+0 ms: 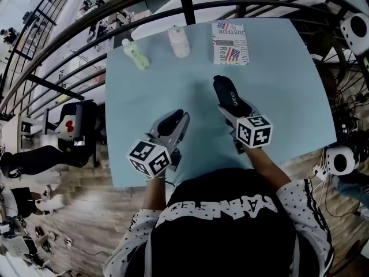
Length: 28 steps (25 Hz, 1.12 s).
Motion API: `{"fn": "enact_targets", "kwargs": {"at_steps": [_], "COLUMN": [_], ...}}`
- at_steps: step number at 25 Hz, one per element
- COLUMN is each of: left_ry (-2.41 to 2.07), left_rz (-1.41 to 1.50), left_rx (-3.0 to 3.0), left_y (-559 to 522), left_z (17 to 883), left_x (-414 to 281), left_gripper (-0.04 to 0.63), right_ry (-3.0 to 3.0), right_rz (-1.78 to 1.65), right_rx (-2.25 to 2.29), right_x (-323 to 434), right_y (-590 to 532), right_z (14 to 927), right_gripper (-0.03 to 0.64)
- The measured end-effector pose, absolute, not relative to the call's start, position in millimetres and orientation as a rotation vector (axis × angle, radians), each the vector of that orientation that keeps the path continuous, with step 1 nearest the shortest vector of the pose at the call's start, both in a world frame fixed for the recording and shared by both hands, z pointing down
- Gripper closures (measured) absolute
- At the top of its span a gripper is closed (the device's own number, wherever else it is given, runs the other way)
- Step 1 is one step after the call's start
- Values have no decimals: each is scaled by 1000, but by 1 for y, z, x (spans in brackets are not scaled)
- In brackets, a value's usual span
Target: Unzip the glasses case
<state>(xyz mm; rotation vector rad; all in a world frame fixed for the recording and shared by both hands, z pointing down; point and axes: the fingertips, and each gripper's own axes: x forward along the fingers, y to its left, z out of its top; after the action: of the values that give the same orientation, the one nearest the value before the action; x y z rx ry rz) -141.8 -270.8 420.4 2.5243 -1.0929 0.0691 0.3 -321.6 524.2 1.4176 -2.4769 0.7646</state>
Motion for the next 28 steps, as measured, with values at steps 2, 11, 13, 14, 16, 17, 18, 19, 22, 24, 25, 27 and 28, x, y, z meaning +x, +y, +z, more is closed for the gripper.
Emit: {"fn": "enact_targets", "kwargs": {"at_steps": [2,11,13,14,16,17,18,19,22,24,25,27,28], "left_ry": [-1065,-920,-911,-907,-899,-897,-896,-896,-907,-899,-890,-875,-874], "left_rz": [61,-37,-44,-46,-53,-60,-67,-76,-106,-128,-136,-148,-152], "left_rx": [2530,2533,2531,2526,2516,2510,2504,2499,2486,2485,2485,2484,2482], "left_y": [-267,-250,-250,-251,-251,-252,-252,-253,-254,-253,-253,-252,-252], "left_z": [416,392,386,385,383,382,381,380,377,373,371,369,368], "left_x": [-138,-119,-116,-114,-113,-113,-112,-112,-112,-111,-110,-108,-108], "left_gripper": [595,595,595,595,595,595,595,595,595,595,595,595,595], "right_ry": [-2528,-2760,-2796,-2814,-2850,-2866,-2880,-2893,-2942,-2975,-2991,-3016,-3025], "right_rz": [720,554,524,511,481,459,431,397,300,253,232,192,177], "right_rx": [1389,1247,1210,1190,1146,1124,1101,1078,1000,939,909,852,827], "right_x": [-6,-34,-38,-41,-47,-50,-54,-57,-69,-77,-81,-88,-91], "right_y": [-317,-289,-286,-285,-281,-279,-277,-274,-266,-259,-256,-250,-248], "right_z": [511,456,445,440,430,426,422,418,408,403,400,396,394], "right_gripper": [272,272,272,272,272,272,272,272,272,272,272,272,272]}}
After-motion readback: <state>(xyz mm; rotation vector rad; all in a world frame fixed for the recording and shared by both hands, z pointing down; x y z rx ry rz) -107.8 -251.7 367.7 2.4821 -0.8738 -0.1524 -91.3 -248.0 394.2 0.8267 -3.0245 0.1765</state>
